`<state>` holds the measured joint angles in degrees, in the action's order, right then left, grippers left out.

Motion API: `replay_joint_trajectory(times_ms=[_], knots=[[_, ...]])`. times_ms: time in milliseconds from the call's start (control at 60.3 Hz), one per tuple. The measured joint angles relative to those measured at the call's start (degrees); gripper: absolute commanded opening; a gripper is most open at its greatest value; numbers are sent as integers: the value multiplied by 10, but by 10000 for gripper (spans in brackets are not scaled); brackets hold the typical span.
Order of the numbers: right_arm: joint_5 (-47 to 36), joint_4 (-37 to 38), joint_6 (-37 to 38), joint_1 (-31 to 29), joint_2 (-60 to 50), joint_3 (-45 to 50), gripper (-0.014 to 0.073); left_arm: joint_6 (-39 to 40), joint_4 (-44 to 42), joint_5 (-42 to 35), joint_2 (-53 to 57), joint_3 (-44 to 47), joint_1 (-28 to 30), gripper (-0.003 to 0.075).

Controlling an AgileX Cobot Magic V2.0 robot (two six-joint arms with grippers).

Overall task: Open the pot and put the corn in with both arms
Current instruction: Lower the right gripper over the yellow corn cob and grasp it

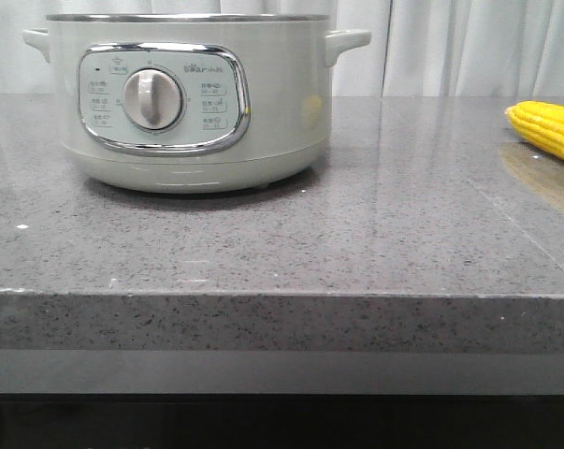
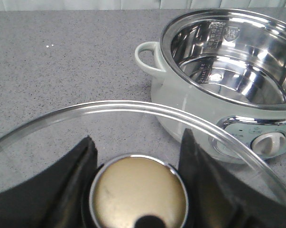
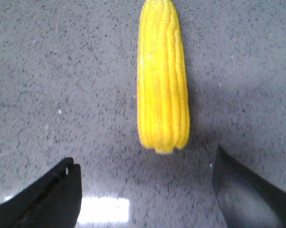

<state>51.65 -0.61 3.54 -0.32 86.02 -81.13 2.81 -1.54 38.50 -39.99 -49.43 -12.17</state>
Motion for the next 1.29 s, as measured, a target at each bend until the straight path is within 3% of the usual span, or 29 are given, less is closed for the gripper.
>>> replay_joint_trajectory(times_ms=[365,813,896,1062,1294], knots=[[44,26,-12,0,163,-139,585,0,0,0,0,0,0,294],[51,30,-18,0,262,-164,581,0,0,0,0,0,0,294],[57,30,-21,0,267,-164,531,0,0,0,0,0,0,294],[70,30,-25,0,268,-170,307,0,0,0,0,0,0,294],[99,31,-26,0,260,-192,291,0,0,0,0,0,0,294]])
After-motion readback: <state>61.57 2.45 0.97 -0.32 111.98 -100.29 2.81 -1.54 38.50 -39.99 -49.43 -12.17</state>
